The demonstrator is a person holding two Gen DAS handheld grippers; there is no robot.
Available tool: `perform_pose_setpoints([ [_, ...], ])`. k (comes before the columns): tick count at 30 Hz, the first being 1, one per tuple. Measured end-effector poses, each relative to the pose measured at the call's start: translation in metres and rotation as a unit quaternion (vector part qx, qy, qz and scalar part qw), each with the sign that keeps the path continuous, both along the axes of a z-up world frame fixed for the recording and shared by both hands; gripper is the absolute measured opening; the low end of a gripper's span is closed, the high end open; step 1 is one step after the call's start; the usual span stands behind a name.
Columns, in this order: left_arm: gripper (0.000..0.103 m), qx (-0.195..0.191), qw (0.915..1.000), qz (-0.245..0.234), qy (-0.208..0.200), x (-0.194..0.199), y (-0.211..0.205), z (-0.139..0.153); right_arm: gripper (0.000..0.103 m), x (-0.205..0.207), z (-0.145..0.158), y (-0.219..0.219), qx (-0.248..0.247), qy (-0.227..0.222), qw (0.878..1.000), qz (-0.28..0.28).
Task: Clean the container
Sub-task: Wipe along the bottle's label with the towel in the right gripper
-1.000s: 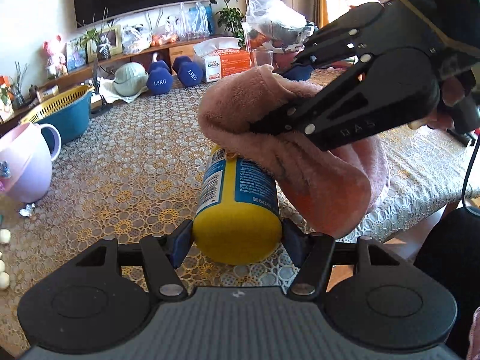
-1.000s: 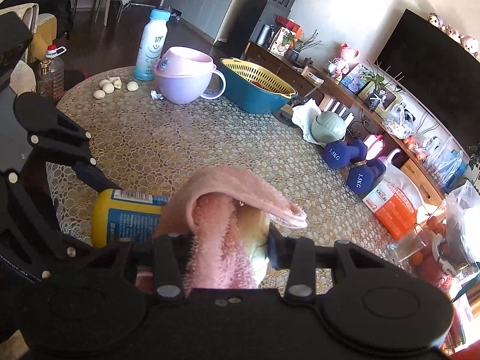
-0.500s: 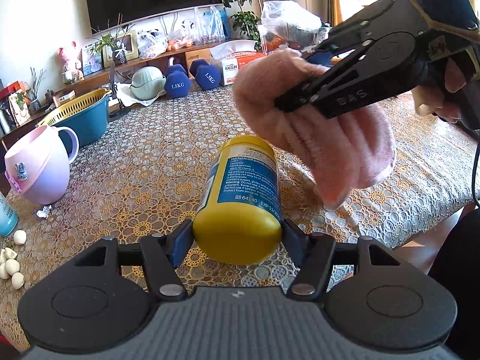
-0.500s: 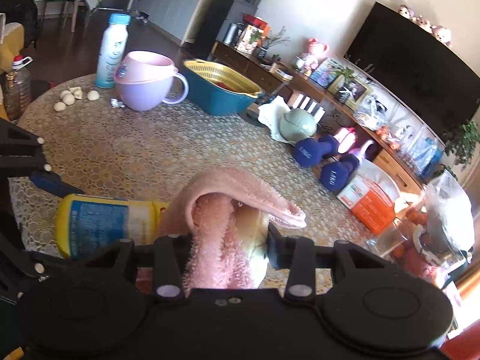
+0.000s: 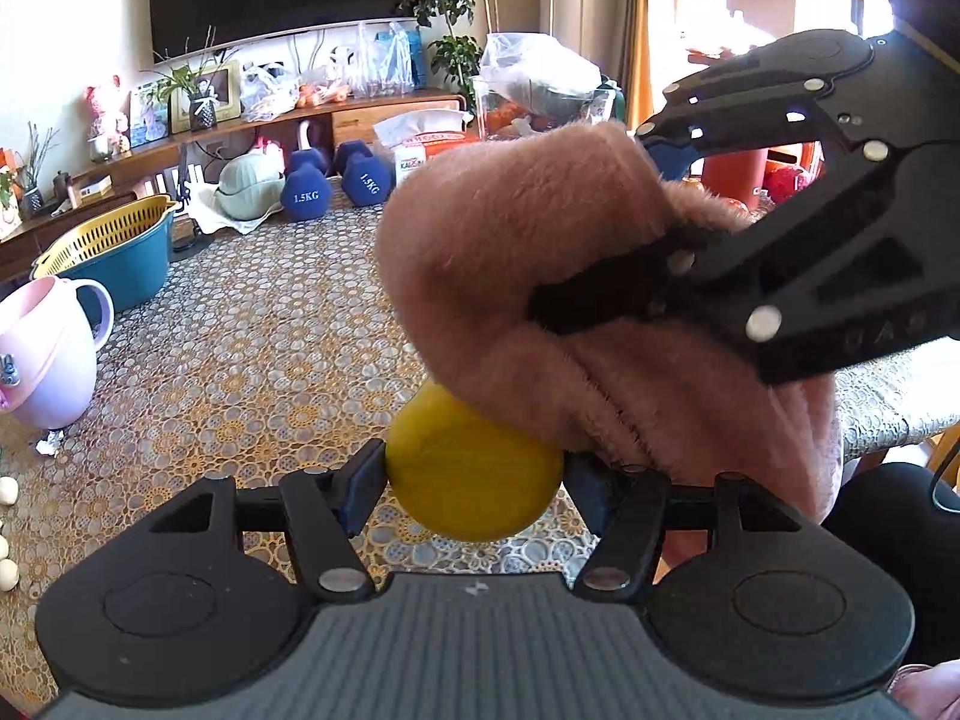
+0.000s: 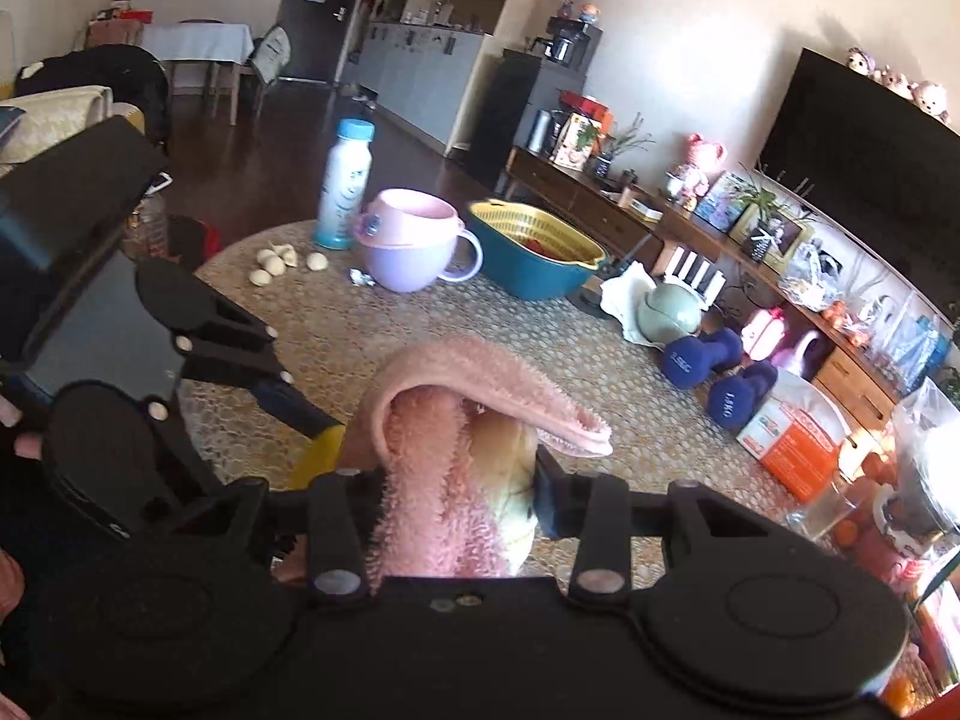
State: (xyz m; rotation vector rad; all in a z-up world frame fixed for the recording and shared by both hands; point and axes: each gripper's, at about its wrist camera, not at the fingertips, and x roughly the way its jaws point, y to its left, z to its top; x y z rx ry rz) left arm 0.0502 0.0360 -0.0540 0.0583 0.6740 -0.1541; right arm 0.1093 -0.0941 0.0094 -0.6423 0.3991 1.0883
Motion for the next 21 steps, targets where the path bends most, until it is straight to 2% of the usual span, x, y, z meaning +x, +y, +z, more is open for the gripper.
perform_pose_setpoints([
  [2, 0.063, 0.000, 1.0000, 0.001, 0.004, 0.002, -0.001, 0.000, 0.040, -0.001, -0.003, 0.004, -0.009, -0.011, 1.000, 0.000],
  [21, 0.063, -0.044, 0.9986, 0.018, 0.024, 0.008, 0.028, -0.008, 0.040, 0.057, -0.048, 0.025, -0.061, -0.007, 0.995, -0.078],
])
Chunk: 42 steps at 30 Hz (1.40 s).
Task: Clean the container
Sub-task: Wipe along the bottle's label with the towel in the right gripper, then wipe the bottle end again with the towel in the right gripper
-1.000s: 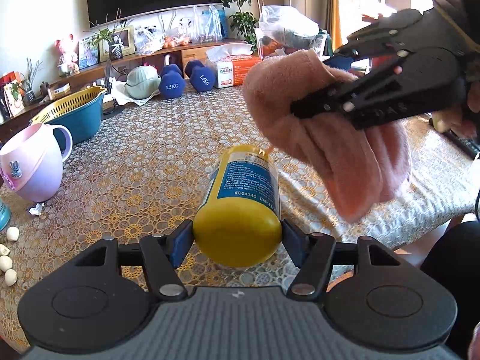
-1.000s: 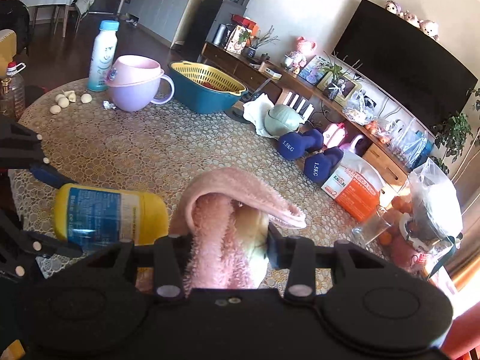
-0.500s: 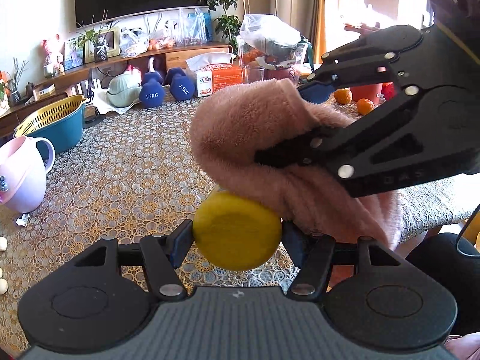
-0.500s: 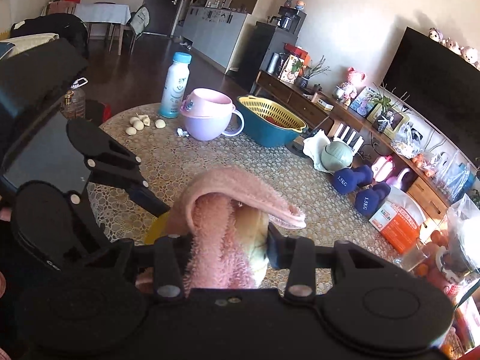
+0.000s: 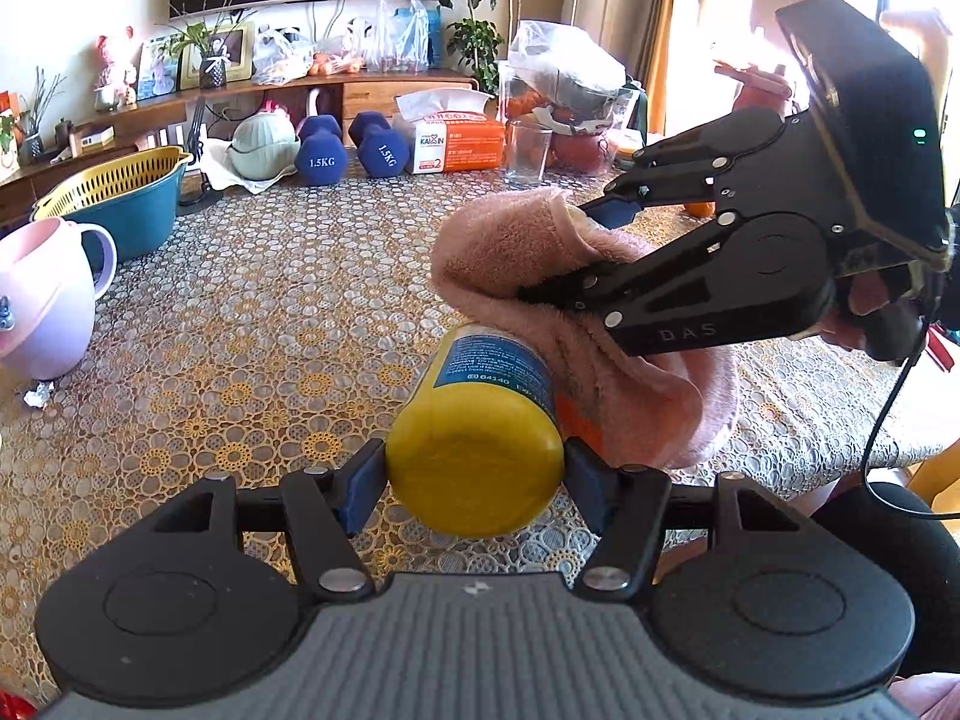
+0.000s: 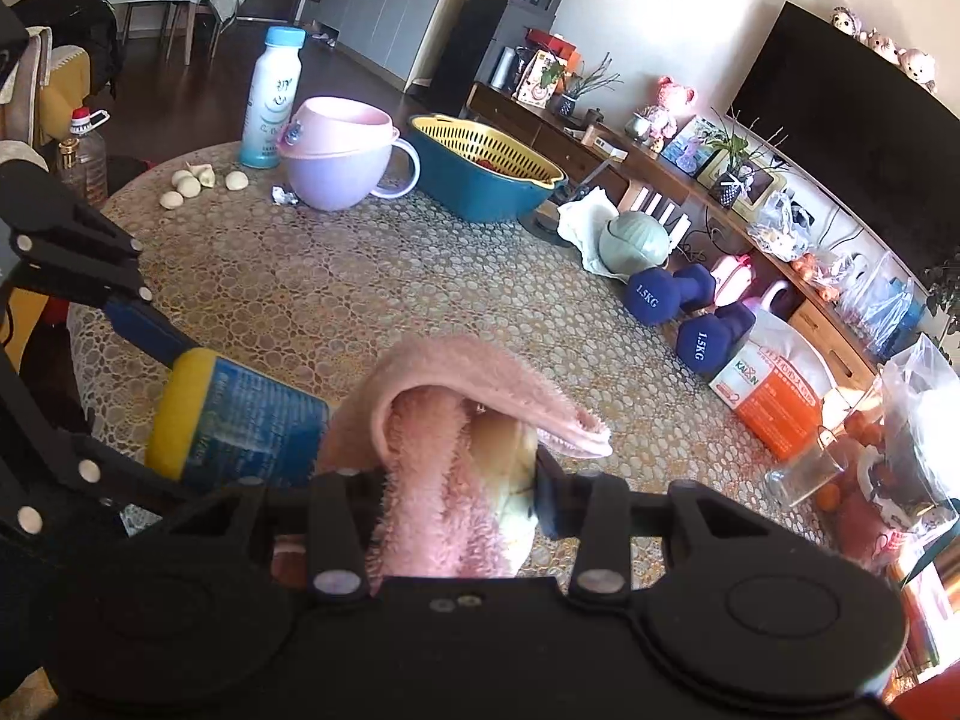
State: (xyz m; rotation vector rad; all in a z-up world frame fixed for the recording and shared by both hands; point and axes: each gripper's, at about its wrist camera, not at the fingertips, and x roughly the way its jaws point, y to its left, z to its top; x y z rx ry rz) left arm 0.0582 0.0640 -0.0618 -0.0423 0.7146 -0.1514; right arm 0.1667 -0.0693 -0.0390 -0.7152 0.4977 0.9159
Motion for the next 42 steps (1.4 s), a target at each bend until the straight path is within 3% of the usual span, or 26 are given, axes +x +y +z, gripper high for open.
perform_pose_setpoints([
  [7, 0.063, -0.014, 0.9997, 0.015, 0.010, -0.001, 0.013, -0.007, 0.040, 0.014, -0.022, -0.003, -0.027, 0.006, 0.999, -0.044],
  [11, 0.063, -0.023, 0.9995, 0.017, 0.012, -0.001, 0.016, -0.008, 0.040, 0.003, -0.003, -0.016, 0.002, 0.003, 0.999, -0.048],
  [18, 0.063, -0.021, 0.9995, 0.019, 0.010, -0.002, 0.015, -0.007, 0.040, -0.048, 0.038, -0.023, 0.045, -0.003, 0.998, 0.043],
  [24, 0.063, -0.016, 0.9997, 0.016, 0.009, -0.002, 0.013, -0.005, 0.040, -0.072, 0.035, -0.001, 0.020, -0.006, 0.994, 0.108],
  [36, 0.063, -0.006, 0.9998, 0.017, -0.005, 0.001, 0.020, 0.003, 0.040, -0.033, 0.020, 0.027, -0.010, -0.022, 0.996, 0.085],
  [42, 0.063, -0.023, 0.9993, 0.029, 0.000, 0.001, 0.031, 0.002, 0.040, -0.009, 0.004, 0.035, -0.028, -0.019, 0.998, 0.062],
])
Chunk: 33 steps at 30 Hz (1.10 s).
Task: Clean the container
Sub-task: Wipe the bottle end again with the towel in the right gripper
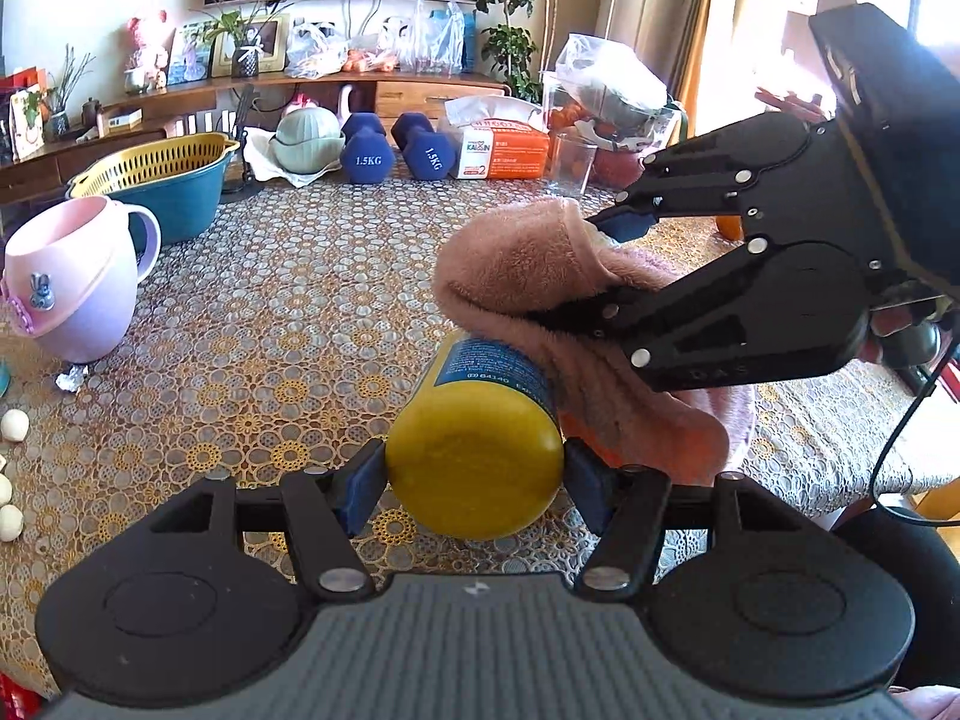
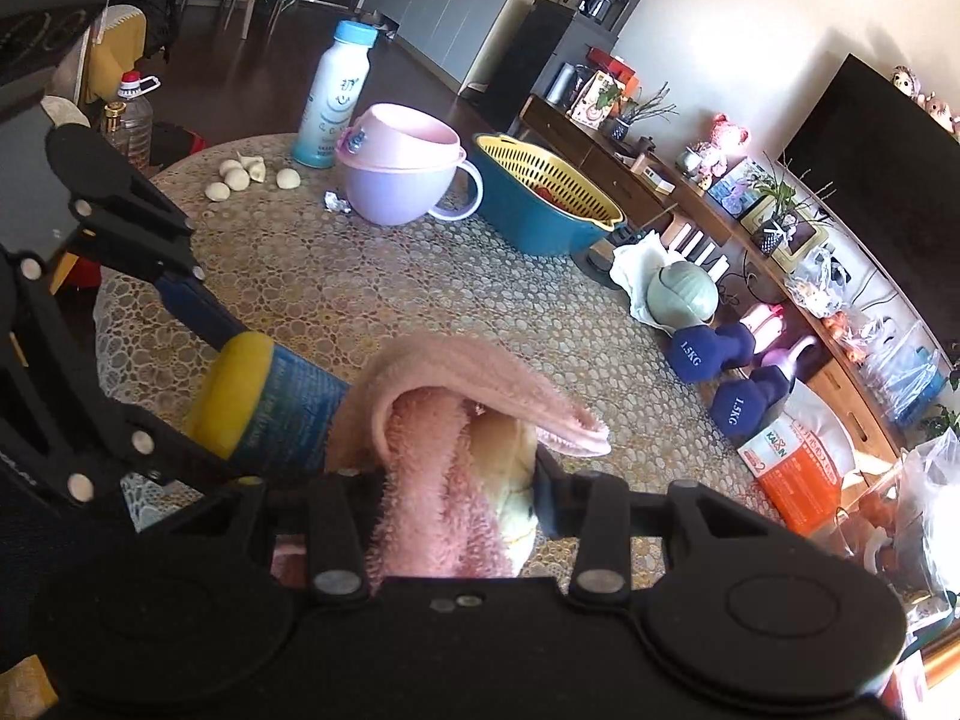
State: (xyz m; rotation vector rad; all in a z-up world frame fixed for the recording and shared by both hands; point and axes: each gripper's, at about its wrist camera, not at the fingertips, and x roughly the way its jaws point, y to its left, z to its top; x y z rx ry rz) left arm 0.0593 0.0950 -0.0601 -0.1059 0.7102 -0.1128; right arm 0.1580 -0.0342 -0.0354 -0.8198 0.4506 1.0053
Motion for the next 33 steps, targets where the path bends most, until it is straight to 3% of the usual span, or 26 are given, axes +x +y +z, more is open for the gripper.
perform_pose_setpoints([
  [11, 0.063, -0.027, 0.9995, 0.011, 0.007, 0.000, 0.011, -0.002, 0.040, 0.017, -0.028, -0.004, -0.027, -0.004, 0.999, -0.044],
  [18, 0.063, -0.042, 0.9989, 0.019, 0.009, 0.001, 0.014, -0.003, 0.040, -0.004, 0.003, -0.030, 0.007, -0.028, 0.999, -0.044],
  [26, 0.063, -0.027, 0.9996, 0.008, 0.004, 0.003, 0.004, 0.001, 0.040, -0.045, 0.039, -0.037, 0.063, -0.014, 0.998, 0.020],
  [29, 0.063, -0.019, 0.9998, -0.002, 0.001, 0.003, -0.002, 0.003, 0.040, -0.055, 0.039, -0.030, 0.056, -0.014, 0.997, 0.050],
  [33, 0.063, -0.002, 0.9999, -0.016, -0.005, 0.004, -0.012, 0.005, 0.040, -0.050, 0.031, -0.018, 0.045, -0.014, 0.998, 0.051],
])
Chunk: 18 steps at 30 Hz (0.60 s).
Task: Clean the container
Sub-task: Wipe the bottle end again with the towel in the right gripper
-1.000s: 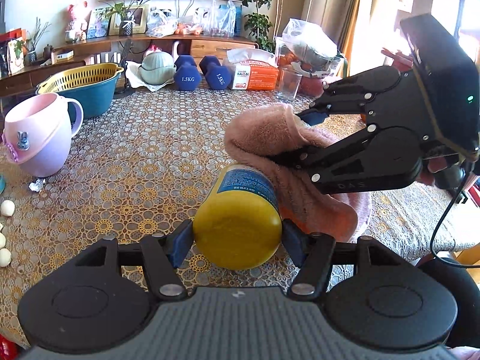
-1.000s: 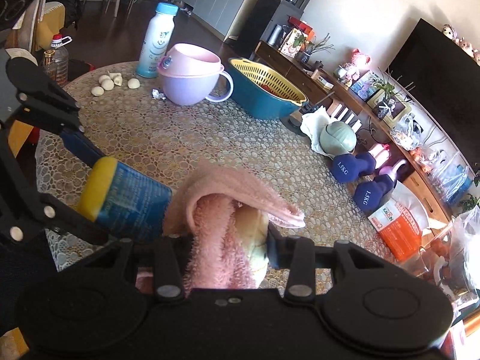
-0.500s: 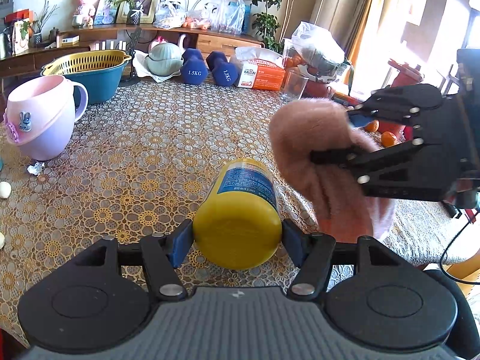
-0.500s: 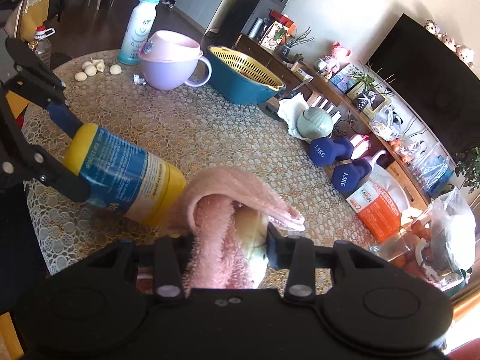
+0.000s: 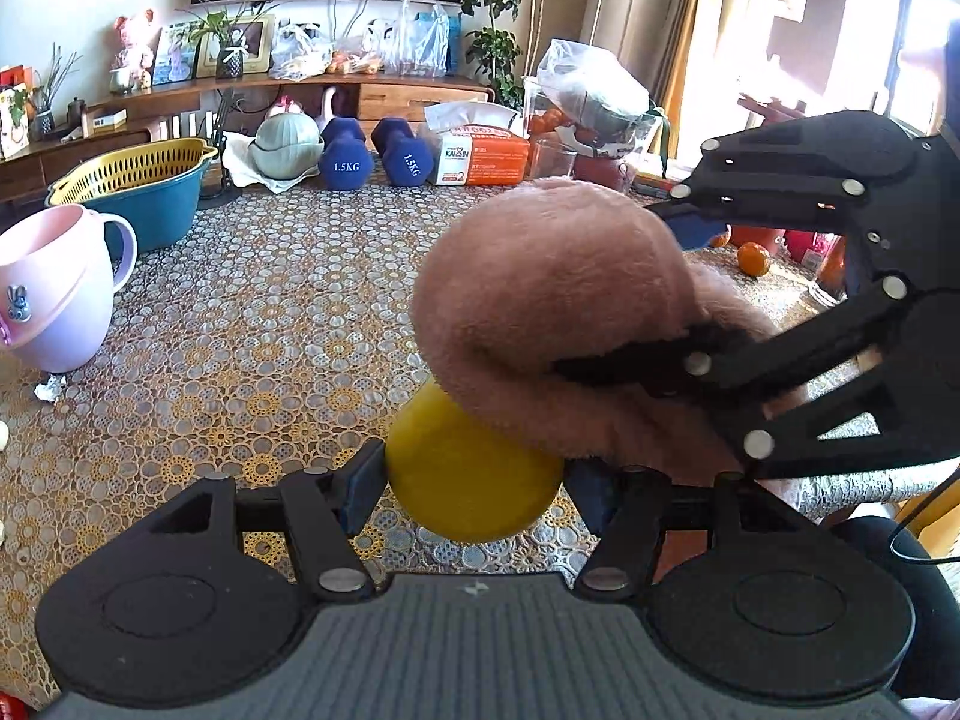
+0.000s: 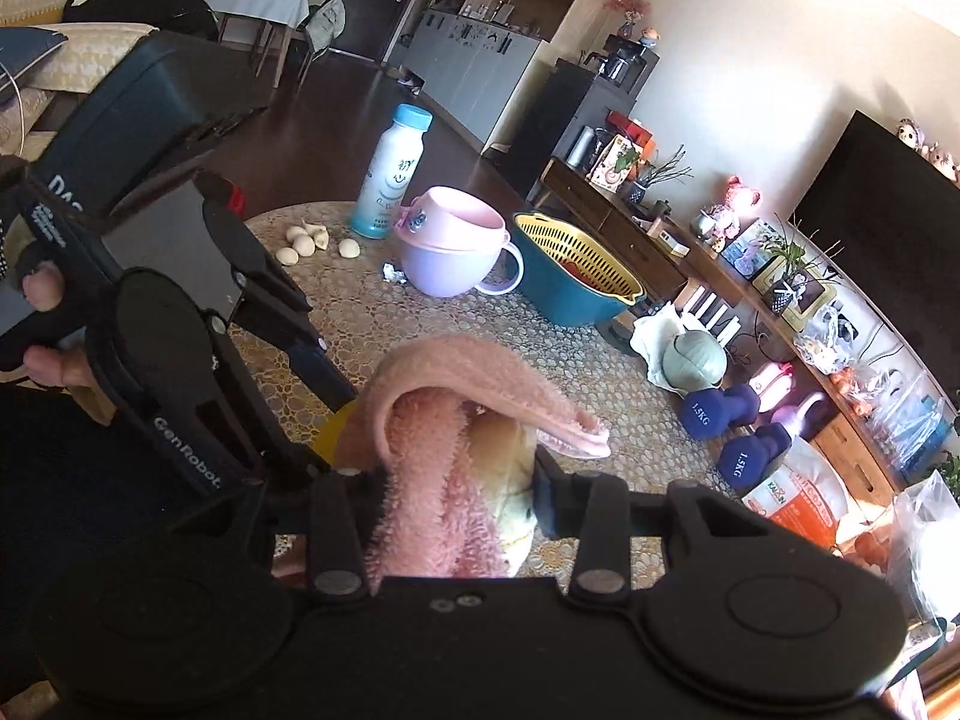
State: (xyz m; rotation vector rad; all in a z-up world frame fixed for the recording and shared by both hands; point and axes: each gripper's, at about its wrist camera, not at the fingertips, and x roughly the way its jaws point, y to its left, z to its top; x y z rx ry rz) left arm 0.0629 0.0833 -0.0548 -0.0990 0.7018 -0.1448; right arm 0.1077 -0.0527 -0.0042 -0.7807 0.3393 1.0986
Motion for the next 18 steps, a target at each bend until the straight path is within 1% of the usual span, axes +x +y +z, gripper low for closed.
perform_pose_setpoints([
  [6, 0.063, -0.008, 1.0000, -0.004, 0.001, 0.002, 0.003, -0.001, 0.040, 0.025, -0.007, 0.006, 0.002, 0.014, 1.000, -0.019],
  [10, 0.063, -0.014, 0.9999, 0.001, 0.005, 0.002, 0.007, -0.002, 0.040, 0.037, -0.018, 0.011, -0.014, 0.005, 0.999, -0.028],
  [18, 0.063, -0.024, 0.9997, 0.006, 0.006, 0.003, 0.013, -0.002, 0.040, 0.067, -0.041, 0.010, -0.038, 0.018, 0.997, -0.071],
])
